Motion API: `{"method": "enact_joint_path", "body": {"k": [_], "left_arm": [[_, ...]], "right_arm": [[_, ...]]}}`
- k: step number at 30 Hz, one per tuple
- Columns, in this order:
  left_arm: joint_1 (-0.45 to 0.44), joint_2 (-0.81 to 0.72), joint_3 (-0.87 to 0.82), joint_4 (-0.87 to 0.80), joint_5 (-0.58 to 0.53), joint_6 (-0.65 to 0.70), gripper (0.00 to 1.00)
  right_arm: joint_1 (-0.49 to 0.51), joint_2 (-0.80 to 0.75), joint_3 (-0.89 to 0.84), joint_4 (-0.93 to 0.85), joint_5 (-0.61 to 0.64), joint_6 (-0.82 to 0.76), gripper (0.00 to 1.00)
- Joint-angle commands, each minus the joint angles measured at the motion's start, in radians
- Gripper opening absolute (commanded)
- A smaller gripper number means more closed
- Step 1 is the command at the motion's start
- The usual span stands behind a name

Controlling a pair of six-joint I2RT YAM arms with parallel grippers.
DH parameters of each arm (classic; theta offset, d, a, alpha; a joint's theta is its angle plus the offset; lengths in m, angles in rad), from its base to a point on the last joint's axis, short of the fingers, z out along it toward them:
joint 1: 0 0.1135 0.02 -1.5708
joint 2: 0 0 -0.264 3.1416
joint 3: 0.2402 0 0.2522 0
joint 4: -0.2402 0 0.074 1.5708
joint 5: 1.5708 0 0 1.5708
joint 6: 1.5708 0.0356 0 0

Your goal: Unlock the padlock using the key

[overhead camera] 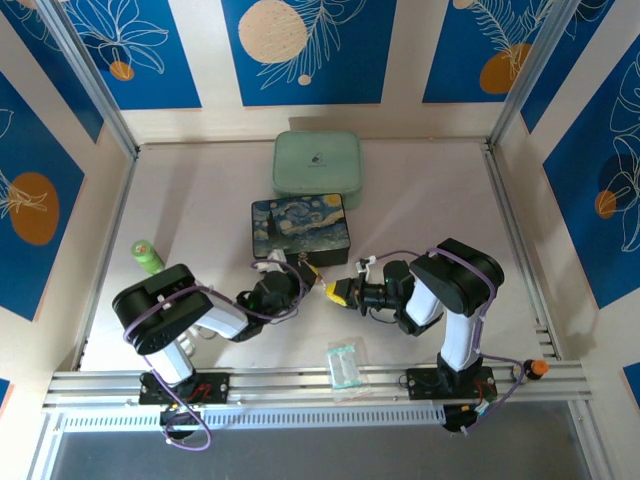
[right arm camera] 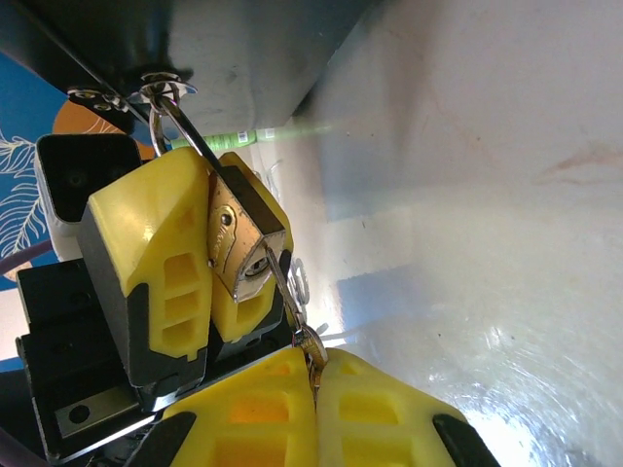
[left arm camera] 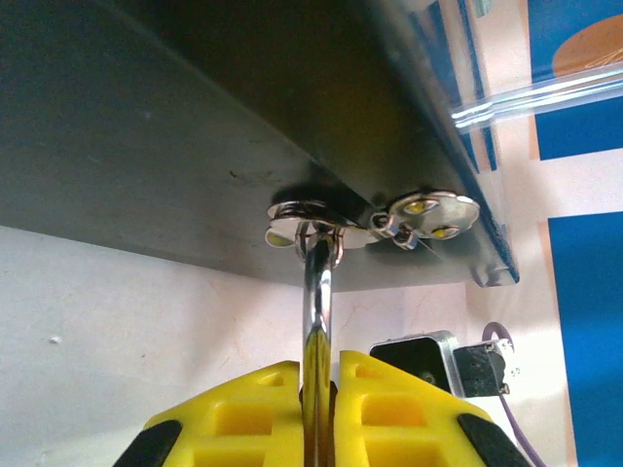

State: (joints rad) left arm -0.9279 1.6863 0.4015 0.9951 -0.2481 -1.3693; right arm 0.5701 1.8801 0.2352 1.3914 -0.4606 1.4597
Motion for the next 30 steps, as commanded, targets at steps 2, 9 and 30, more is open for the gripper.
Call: {"method": "enact_joint_path", "body": {"k": [2,9,30], "left_arm": [[-0.017,0.014,0.033,0.097,-0.01,-0.017,0.0],[-0.021,0.019,0.034,0.097,-0.008,-0.024,0.0],[-0.055,0.075,0.049,0.163,0.017,-0.056,0.0]], "right_arm": [[0.008,0.019,0.019,0.009,-0.025,-0.007,0.0],[0.005,0.013,0.019,0.01,-0.013,-0.011,0.0],[-0.016,0.035,0.052,0.01,-0.009,-0.019,0.0]]}}
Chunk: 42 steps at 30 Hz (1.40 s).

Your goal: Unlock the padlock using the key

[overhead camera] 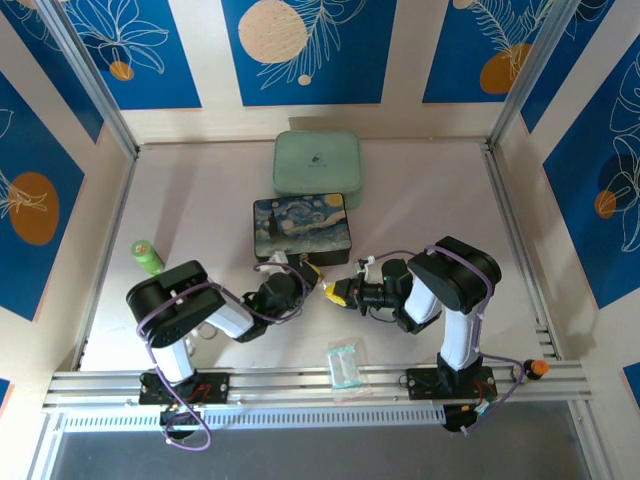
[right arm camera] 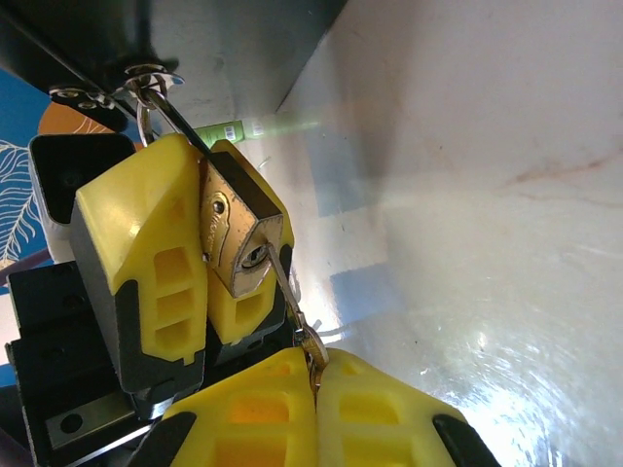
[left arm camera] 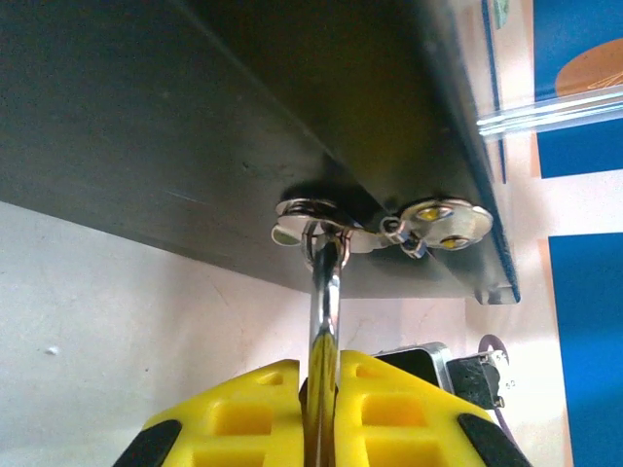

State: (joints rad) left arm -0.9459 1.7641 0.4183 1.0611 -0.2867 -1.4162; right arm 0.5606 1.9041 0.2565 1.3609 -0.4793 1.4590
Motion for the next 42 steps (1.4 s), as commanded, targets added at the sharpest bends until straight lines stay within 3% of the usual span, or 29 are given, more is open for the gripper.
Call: {"method": "enact_joint_path", "body": {"k": [1,18,29,42], "left_arm": [[-0.037,-0.008,0.033,0.084,0.057,-0.01,0.0],[-0.043,-0.044,0.054,-0.016,0.088,0.044,0.0],[-0.044,-0.017,0.058,0.013,0.092,0.028,0.0],[-0.011,-0.045,0.095,-0.084,0.066,0.071,0.0]], "right_arm": [[-0.007,0.01,0.028,0.041,0.015,-0.021,0.0],[-0.061,0.021,0.017,0.041,-0.021,-0.042,0.0],[-0.057,0.038,0.032,0.04,-0.052,-0.063,0.0],[-0.054,0.039,-0.082,0.02,-0.047,-0.108,0.0]]}}
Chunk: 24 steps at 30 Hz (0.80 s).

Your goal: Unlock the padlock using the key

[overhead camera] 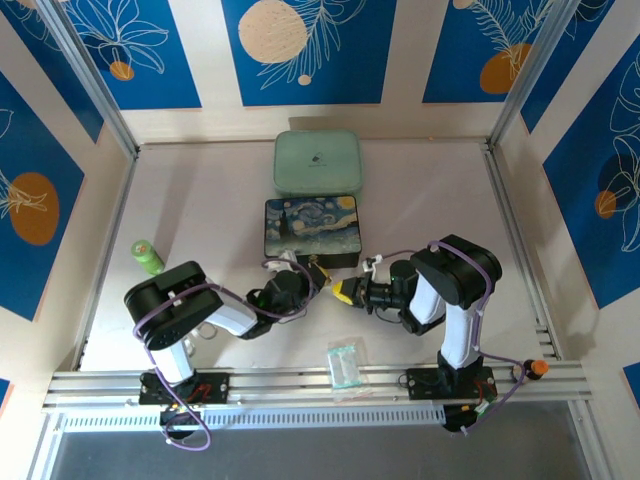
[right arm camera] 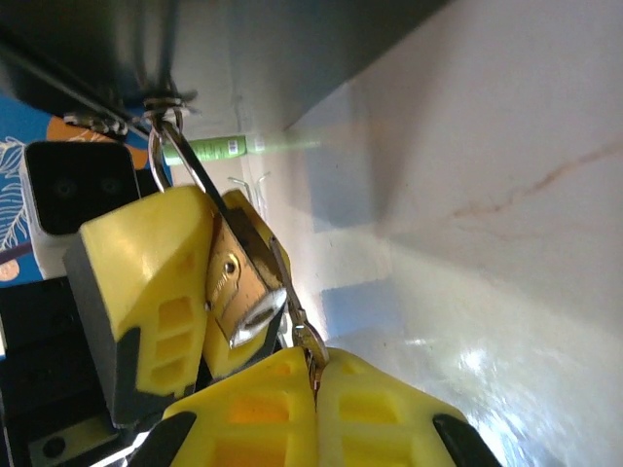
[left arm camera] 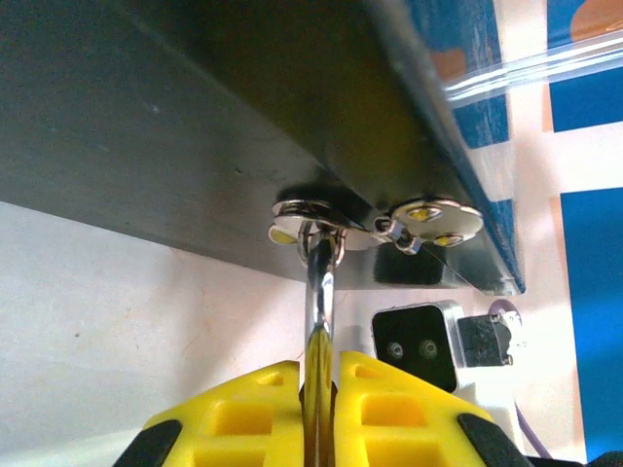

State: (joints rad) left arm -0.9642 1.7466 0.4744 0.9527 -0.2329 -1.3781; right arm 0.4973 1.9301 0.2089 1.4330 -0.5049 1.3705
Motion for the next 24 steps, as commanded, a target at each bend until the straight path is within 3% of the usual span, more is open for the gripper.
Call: {"method": "enact_joint_path", "body": {"k": [1,24], "left_arm": [[0.007,-0.029,0.042,0.021,0.011,0.039,0.0],[0.025,-0.03,0.03,0.057,0.027,0.043,0.0]], "right_arm": [[0.01,0.013,-0.038,-0.053,-0.023,-0.019,0.0],[0.027,-0.149,-0.007,-0.277,-0.045,-0.079,0.0]]}}
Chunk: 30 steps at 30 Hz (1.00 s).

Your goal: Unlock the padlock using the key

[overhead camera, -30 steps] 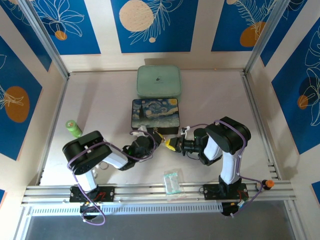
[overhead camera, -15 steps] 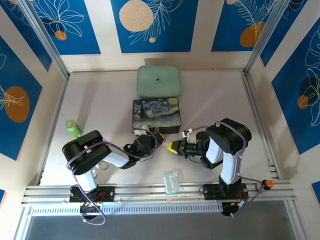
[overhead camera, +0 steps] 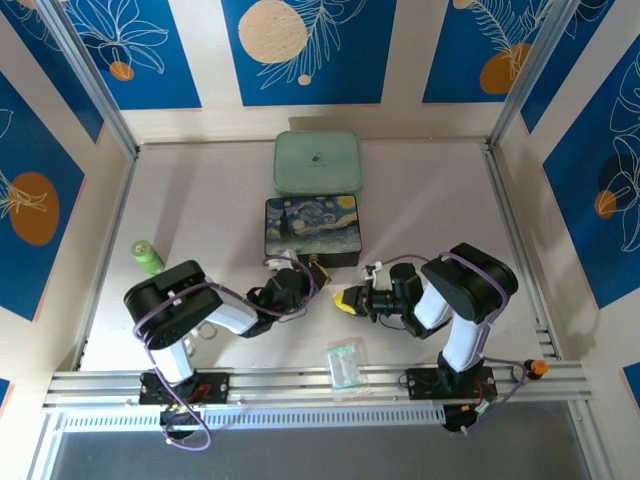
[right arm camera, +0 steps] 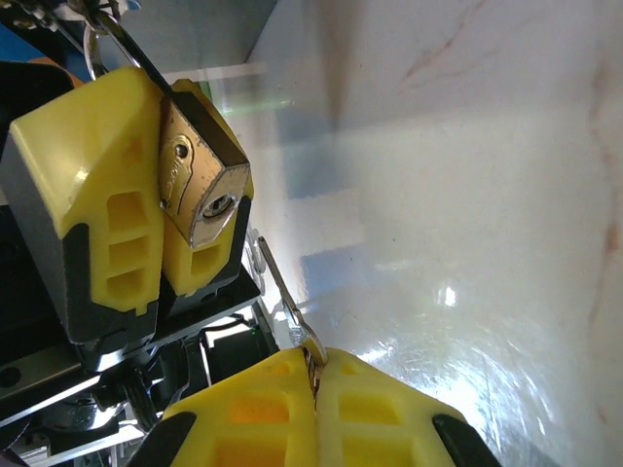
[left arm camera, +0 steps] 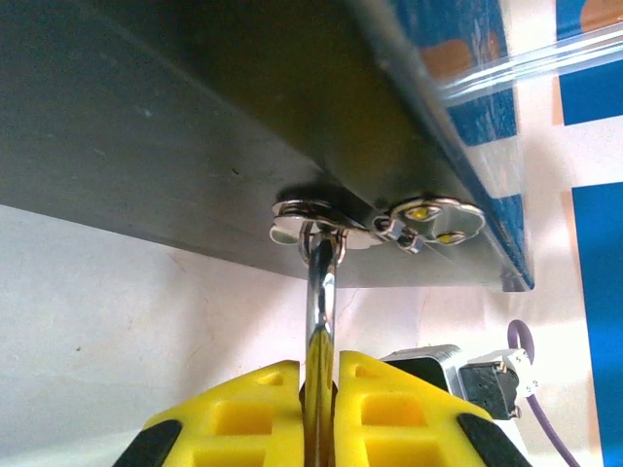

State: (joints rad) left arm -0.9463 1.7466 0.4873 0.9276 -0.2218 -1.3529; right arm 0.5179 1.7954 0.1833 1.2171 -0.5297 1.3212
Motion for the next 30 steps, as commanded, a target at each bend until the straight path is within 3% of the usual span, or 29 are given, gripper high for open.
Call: {"method": "enact_joint_path", "body": {"k": [1,17,30], "left_arm": [[0.008,-0.033,0.019,0.073,0.016,0.021,0.0],[0.004,-0.008,0.017,0.089,0.042,0.02,0.0],[0.024,-0.048,0.045,0.004,0.045,0.086,0.0]], "right_arm": [[0.007,-0.012,0.024,-0.058,-0.02,-0.029,0.0],[0.007,0.095,0.045,0.113,-0.018,0.019,0.0],[0.007,0.04,0.022,0.04,-0.019,-0.01,0.0]]}}
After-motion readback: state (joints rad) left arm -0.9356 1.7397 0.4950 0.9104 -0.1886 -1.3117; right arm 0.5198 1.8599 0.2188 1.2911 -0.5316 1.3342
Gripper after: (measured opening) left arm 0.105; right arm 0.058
